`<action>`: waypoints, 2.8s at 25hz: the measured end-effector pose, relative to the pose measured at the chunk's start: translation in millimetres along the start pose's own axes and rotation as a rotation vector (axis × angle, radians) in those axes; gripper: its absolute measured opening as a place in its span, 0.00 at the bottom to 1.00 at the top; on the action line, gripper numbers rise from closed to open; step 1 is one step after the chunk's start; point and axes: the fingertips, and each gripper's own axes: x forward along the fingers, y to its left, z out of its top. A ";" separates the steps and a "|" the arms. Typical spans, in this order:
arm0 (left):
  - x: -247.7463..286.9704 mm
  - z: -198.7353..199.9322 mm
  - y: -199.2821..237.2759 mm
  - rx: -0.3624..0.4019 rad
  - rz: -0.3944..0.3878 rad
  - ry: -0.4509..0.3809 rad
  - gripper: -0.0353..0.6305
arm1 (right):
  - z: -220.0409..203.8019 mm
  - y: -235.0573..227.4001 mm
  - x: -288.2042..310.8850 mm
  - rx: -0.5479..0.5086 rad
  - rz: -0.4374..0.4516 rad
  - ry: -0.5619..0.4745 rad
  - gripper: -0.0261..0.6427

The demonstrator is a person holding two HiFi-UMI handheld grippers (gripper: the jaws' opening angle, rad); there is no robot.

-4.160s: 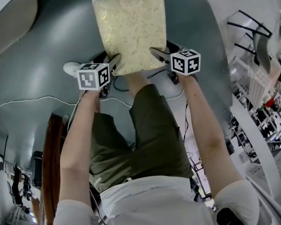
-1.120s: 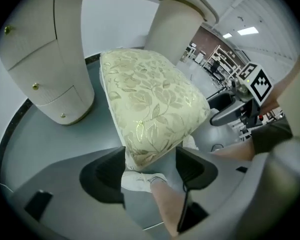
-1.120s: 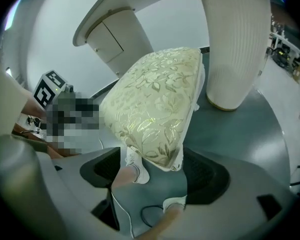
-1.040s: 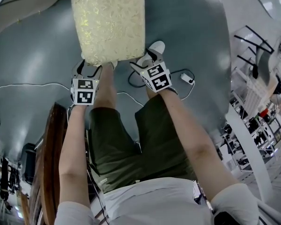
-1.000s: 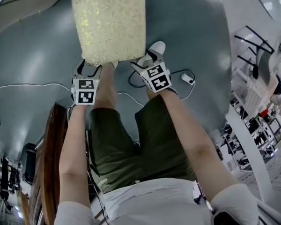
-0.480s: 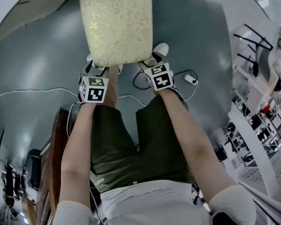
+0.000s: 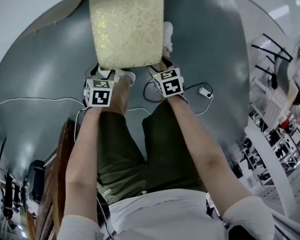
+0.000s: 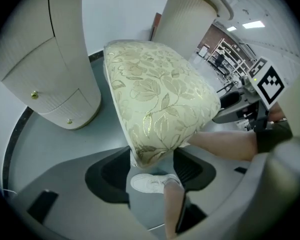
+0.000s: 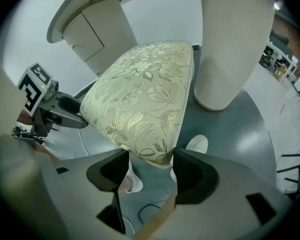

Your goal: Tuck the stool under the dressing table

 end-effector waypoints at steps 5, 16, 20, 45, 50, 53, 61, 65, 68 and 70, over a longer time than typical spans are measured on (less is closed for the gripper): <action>-13.6 39.0 36.0 -0.012 0.023 -0.003 0.45 | 57.8 -0.6 1.0 -0.016 0.003 -0.019 0.46; -15.7 71.0 59.6 0.018 0.127 -0.030 0.43 | 97.9 -7.4 8.2 -0.038 -0.012 -0.058 0.47; -11.5 84.7 65.5 0.019 0.146 -0.042 0.42 | 113.7 -16.0 12.6 -0.054 -0.028 -0.077 0.47; -5.7 184.8 123.3 0.010 0.277 -0.149 0.42 | 239.7 -53.3 26.4 -0.293 -0.150 -0.184 0.47; -7.4 205.8 145.3 0.013 0.316 -0.185 0.42 | 273.1 -55.8 31.9 -0.318 -0.173 -0.215 0.47; -5.9 221.0 153.9 0.016 0.345 -0.206 0.42 | 292.9 -61.4 35.0 -0.347 -0.189 -0.241 0.47; -2.4 257.7 174.6 0.019 0.425 -0.234 0.42 | 336.4 -78.1 40.8 -0.418 -0.232 -0.300 0.47; -0.2 266.1 178.9 0.022 0.444 -0.240 0.42 | 345.0 -84.3 44.3 -0.425 -0.242 -0.295 0.48; -9.1 261.2 177.9 0.026 0.491 -0.233 0.35 | 345.6 -80.7 37.1 -0.428 -0.239 -0.317 0.45; -17.6 259.8 167.6 0.027 0.500 -0.232 0.34 | 342.8 -81.3 21.0 -0.436 -0.243 -0.345 0.42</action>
